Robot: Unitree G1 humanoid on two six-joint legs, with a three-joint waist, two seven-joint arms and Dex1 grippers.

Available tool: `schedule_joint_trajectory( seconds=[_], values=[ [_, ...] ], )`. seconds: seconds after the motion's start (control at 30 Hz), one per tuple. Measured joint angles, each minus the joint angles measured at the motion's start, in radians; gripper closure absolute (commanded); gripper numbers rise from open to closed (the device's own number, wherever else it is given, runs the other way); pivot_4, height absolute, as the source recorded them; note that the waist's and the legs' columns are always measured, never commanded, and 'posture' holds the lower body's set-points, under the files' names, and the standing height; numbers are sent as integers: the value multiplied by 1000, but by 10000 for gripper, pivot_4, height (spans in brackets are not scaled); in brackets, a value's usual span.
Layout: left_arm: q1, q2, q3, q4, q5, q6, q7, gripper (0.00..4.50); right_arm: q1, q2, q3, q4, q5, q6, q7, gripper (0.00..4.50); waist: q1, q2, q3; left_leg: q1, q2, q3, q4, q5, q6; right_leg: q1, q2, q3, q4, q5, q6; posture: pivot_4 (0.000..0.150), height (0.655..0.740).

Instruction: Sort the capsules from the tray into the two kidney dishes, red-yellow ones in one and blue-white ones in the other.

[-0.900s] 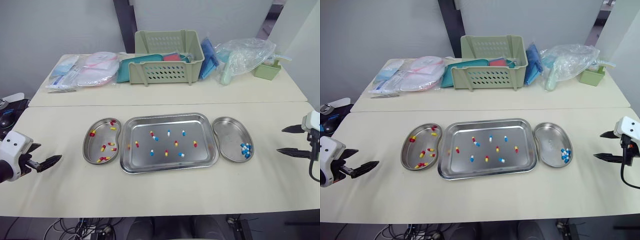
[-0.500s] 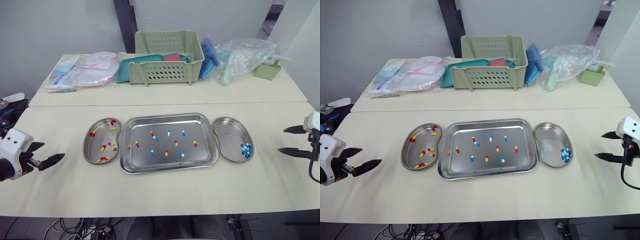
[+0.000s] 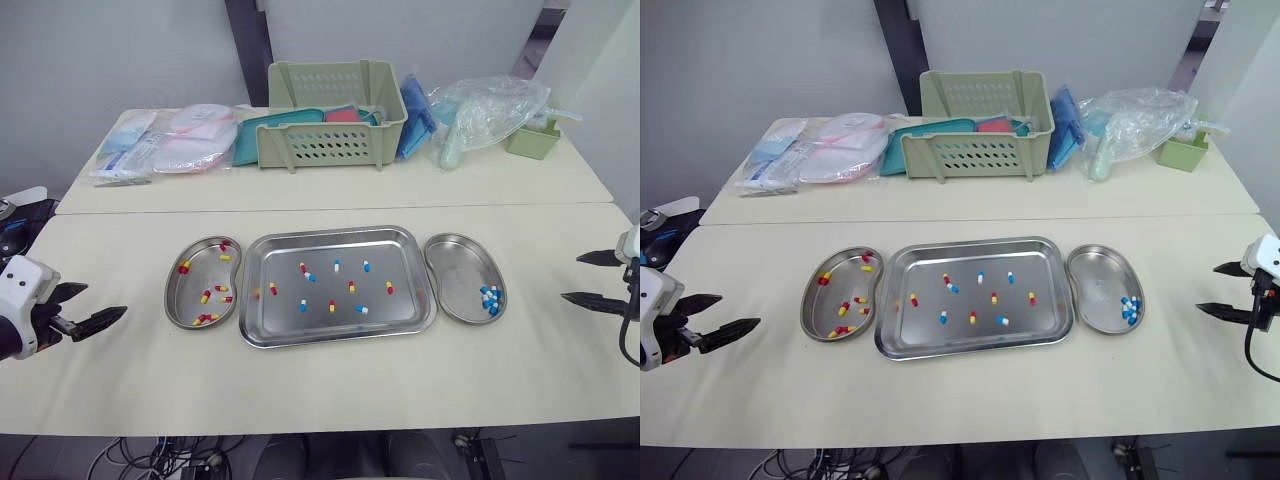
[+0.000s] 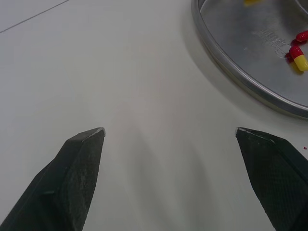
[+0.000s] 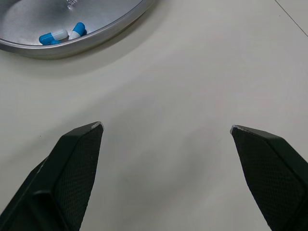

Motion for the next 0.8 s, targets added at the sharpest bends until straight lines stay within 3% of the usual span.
schedule_joint_trajectory(
  seconds=[0.53,0.7,0.8],
  values=[
    [104,-9,67,-57,-38,7,-18,0,101,0,-37,-69,21,-22,-7,204,-6,0,0,0,0,0,0,0,0,0,0,0,0,0,0,1500,7400],
    [135,-30,76,-107,-62,18,-18,0,177,-1,-75,-162,37,0,-15,204,-7,0,0,0,0,0,0,0,0,1,0,0,0,0,0,1500,7400],
    [193,-57,90,-164,-79,47,-21,0,296,-1,-136,-311,78,29,-26,204,-6,0,0,0,0,0,0,0,0,1,0,0,0,0,0,1500,7400]
  ],
)
